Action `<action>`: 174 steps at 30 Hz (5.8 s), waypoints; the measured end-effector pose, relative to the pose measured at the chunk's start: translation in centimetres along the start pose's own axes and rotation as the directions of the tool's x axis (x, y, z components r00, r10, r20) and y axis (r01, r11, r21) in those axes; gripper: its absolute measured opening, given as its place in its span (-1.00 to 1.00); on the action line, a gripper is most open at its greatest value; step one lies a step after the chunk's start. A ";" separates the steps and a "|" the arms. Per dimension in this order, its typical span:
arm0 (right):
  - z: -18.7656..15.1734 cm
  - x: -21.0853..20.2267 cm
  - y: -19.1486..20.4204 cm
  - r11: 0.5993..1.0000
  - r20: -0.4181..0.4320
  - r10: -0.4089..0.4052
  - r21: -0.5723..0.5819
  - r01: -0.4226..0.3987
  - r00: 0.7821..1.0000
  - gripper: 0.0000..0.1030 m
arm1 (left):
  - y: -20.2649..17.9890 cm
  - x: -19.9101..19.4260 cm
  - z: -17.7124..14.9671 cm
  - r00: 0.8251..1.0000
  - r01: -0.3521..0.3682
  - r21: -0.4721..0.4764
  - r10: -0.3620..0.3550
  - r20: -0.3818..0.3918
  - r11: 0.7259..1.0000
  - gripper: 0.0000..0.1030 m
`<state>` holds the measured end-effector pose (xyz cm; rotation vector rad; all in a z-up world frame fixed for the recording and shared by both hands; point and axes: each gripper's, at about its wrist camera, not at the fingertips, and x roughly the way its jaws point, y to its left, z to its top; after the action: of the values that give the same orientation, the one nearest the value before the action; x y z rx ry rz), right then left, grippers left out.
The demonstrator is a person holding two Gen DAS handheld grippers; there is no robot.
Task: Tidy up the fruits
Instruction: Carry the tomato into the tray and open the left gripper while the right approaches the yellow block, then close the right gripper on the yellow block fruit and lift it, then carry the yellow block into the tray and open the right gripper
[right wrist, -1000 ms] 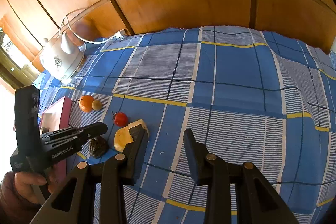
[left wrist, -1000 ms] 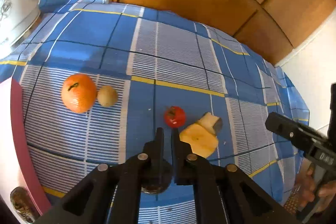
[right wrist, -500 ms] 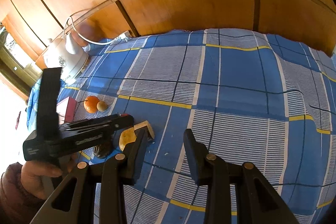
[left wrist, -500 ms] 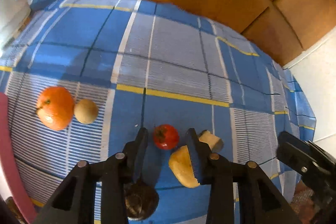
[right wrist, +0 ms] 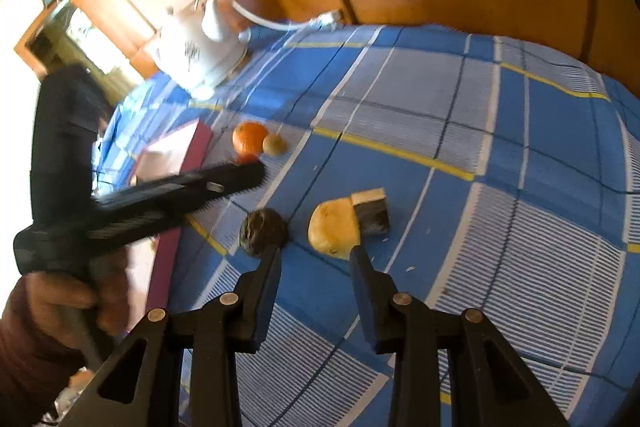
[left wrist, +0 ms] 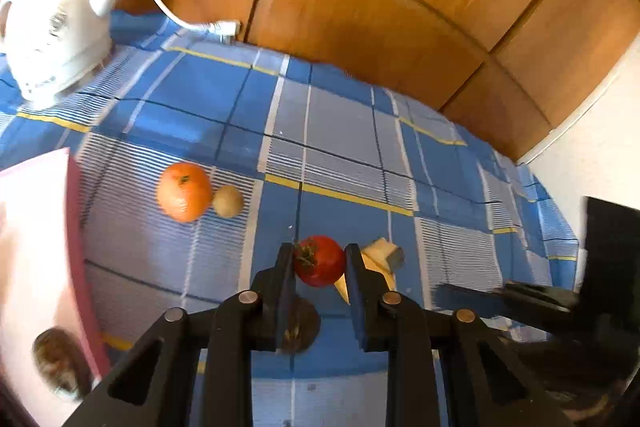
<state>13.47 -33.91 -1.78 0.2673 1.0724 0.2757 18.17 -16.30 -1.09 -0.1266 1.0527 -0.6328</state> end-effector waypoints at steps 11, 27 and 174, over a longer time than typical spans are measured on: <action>-0.7 2.7 0.9 0.994 -0.002 -0.071 -0.088 0.070 0.997 -0.31 | 1.4 -5.2 -4.4 0.997 0.007 -0.024 -0.006 0.075 1.000 -0.51; -0.9 3.9 0.9 0.975 0.005 -0.157 -0.155 0.156 0.988 -0.18 | 3.2 -9.1 -8.1 0.992 0.024 -0.033 -0.020 0.122 0.999 -0.51; 4.0 11.4 20.7 0.958 -0.011 0.057 -0.281 -0.058 0.998 -0.25 | 14.0 -15.7 -16.1 0.863 -0.410 -0.273 0.467 0.194 0.870 0.17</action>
<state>20.27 -10.93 -2.19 0.0431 1.0147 0.4765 5.34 6.77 -2.61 -0.1511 0.8586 -0.0728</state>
